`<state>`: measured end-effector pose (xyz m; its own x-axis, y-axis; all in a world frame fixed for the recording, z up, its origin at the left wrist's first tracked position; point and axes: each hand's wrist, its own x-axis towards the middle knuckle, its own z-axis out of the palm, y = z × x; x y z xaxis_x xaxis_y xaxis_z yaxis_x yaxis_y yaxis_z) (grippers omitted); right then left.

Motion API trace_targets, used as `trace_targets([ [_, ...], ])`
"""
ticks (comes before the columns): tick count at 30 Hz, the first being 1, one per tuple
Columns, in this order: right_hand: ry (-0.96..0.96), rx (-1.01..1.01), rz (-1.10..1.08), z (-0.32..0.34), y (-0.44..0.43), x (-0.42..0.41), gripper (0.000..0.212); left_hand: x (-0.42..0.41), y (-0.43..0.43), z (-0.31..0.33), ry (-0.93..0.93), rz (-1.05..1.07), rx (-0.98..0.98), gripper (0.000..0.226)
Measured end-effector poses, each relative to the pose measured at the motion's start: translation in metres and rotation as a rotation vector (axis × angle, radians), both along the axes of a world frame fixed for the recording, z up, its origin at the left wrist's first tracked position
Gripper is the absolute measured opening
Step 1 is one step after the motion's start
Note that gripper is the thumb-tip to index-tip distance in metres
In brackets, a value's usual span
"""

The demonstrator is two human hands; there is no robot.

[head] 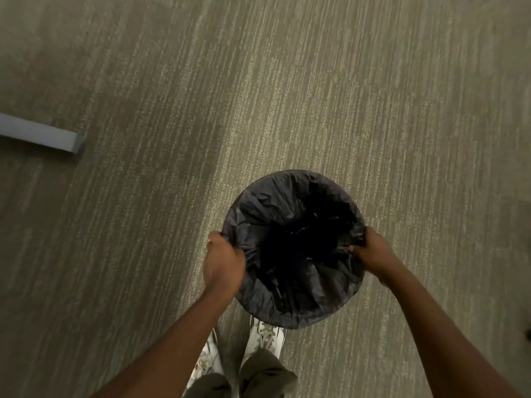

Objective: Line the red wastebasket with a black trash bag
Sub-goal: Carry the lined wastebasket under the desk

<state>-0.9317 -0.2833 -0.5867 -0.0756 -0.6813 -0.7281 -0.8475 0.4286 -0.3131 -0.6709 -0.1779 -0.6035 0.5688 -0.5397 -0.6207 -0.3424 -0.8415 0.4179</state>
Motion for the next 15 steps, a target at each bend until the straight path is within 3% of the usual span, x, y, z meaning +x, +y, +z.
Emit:
trace_targets([
  [6,0.055,-0.089,0.100,0.016,-0.016,0.046,0.035,0.038,0.009,0.010,0.055,0.093,-0.065,0.022],
  [15,0.043,-0.191,0.497,0.033,-0.039,0.193,0.028,0.124,0.061,0.040,0.027,0.446,-0.094,0.031],
])
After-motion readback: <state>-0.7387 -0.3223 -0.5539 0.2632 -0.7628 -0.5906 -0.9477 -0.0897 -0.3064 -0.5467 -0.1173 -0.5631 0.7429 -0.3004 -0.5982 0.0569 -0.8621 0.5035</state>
